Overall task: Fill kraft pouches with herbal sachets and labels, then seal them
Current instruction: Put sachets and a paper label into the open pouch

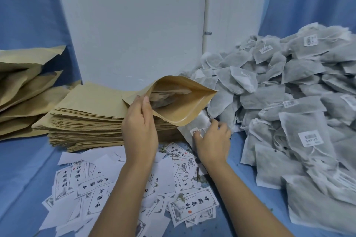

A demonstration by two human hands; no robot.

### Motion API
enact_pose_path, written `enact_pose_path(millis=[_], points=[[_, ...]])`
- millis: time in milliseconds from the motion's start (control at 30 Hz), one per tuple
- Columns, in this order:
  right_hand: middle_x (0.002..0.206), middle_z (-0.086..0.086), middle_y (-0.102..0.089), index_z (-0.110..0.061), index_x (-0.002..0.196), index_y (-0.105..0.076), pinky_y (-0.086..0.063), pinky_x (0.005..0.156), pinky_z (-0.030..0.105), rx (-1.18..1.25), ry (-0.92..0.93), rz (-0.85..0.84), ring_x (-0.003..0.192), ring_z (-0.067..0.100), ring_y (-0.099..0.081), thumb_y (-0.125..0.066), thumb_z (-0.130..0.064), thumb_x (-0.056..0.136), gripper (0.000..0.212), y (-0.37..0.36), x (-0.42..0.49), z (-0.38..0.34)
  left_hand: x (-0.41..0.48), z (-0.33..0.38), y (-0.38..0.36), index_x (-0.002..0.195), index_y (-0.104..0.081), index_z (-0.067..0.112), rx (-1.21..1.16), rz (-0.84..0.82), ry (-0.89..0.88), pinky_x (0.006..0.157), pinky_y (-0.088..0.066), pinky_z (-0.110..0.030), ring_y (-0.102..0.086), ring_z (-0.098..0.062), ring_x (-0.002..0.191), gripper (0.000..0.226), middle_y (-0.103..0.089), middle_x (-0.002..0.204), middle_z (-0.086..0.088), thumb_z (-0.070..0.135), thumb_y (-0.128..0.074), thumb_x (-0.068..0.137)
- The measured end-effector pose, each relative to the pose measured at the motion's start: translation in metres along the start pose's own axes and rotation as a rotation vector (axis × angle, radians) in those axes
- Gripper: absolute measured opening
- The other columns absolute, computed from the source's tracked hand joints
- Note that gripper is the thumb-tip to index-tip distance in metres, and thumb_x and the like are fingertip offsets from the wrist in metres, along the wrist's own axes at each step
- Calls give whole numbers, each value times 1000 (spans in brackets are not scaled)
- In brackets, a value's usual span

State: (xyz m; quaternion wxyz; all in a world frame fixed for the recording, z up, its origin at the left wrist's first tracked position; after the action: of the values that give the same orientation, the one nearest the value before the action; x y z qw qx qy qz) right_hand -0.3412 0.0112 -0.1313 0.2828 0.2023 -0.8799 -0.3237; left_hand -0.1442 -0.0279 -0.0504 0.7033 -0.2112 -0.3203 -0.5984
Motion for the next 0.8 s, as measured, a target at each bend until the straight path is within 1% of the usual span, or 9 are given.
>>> enact_pose_path(millis=[67,133,233,400,500,567,633,700,800], points=[[146,13,-32,-13,149,-16,-26,105,43,-90,-92,-117,133,30,-26,-43,-45,93,70,-10,0,9,1,0,1,82,-52,17,7,6,-8,61,-33,-7,-45,5,65,28,-44,67,15,26,-35,102],[143,15,-39,-12,151,-6,-18,109,45,-53,-132,-197,134,31,-27,-39,-46,94,74,-17,-1,13,1,0,0,81,-51,17,14,4,-8,60,-33,-6,-46,8,65,28,-44,66,16,26,-35,102],[135,11,-46,-12,146,-21,-23,107,44,231,-91,-95,128,30,-35,-56,-32,86,72,-10,3,7,2,-1,0,82,-51,18,16,2,-8,61,-33,-5,-46,9,67,27,-44,68,17,28,-35,102],[120,4,-47,-29,136,-27,-41,84,33,923,-140,-37,103,20,-52,-67,-5,80,73,3,2,2,3,-2,2,86,-54,18,8,-1,0,61,-33,-5,-43,1,66,27,-45,71,18,28,-34,102],[85,4,-66,-28,118,-55,-52,69,30,1207,-207,-233,73,12,-64,-61,0,85,44,0,0,-5,3,-2,2,88,-53,21,8,0,-9,62,-34,-6,-48,8,69,25,-48,72,18,27,-35,102],[81,9,-65,-21,83,-73,-52,54,26,1349,-225,-450,66,16,-65,-56,9,82,34,-1,1,-12,2,-1,2,85,-52,20,12,-5,-16,60,-33,-6,-47,9,68,25,-46,69,17,26,-35,102],[80,8,-64,-19,63,-74,-51,48,23,1334,-182,-736,62,15,-64,-60,8,73,31,2,-4,-20,2,-1,2,83,-50,20,16,-11,-22,59,-33,-6,-47,8,66,25,-44,67,15,25,-35,102],[80,3,-71,-17,67,-76,-54,48,25,1327,-136,-1024,63,15,-68,-77,-2,59,18,9,-17,-29,2,-2,0,84,-53,18,14,-33,-8,61,-34,-6,-50,3,69,27,-50,71,14,27,-35,102],[87,10,-73,-10,82,-78,-54,48,20,1505,-113,-1133,63,16,-70,-93,-10,44,41,31,-19,-47,1,-6,-3,108,-63,6,26,-95,18,89,-42,-20,-58,-21,108,41,-66,108,-6,33,-32,101]])
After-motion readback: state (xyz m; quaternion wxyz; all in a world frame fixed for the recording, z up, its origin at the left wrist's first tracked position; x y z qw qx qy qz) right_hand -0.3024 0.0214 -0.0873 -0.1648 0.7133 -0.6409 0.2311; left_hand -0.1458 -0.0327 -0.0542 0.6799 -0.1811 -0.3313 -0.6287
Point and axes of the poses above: each hand's wrist, its own x-axis towards the middle knuckle, its own y-axis out of the back of the hand, z = x × y, the point moved 6 cm from there along x, towards the middle knuckle
